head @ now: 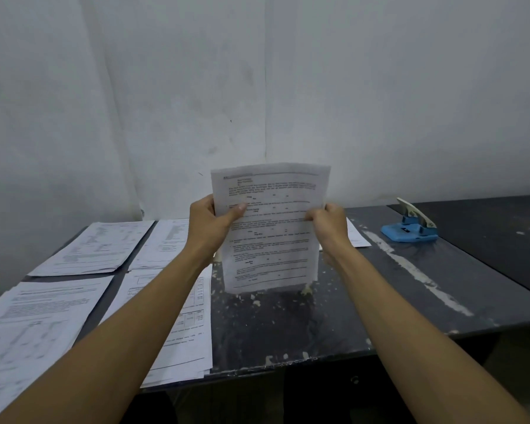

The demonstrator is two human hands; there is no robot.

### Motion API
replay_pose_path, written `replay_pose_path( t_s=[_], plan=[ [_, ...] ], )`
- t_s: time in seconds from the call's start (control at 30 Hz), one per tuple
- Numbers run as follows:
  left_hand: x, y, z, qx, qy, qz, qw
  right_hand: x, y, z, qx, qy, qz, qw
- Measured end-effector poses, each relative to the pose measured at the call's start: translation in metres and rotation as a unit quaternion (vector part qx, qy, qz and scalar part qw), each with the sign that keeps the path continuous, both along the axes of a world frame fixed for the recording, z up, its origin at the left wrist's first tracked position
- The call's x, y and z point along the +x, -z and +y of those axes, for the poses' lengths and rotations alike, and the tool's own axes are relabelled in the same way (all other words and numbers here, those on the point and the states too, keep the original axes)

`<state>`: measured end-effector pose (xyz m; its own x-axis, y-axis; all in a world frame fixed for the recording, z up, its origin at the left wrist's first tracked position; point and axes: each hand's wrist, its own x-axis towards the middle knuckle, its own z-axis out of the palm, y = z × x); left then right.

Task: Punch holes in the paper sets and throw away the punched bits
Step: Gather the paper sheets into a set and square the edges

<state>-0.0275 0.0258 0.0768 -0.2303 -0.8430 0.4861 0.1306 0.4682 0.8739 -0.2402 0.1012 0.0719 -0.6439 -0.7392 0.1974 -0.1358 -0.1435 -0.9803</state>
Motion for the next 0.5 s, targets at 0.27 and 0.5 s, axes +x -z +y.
replay_pose_path(
  t_s=[0.27,0.5],
  plan=[
    [0.005,-0.003,0.0,0.026,0.038,0.004,0.999,0.0,-0.015,0.011,-0.041,-0.024,0.005,0.999],
    [-0.001,0.021,0.001,0.036,0.023,-0.017,0.999,-0.005,0.025,0.017,0.021,-0.045,0.016,0.999]
  ],
)
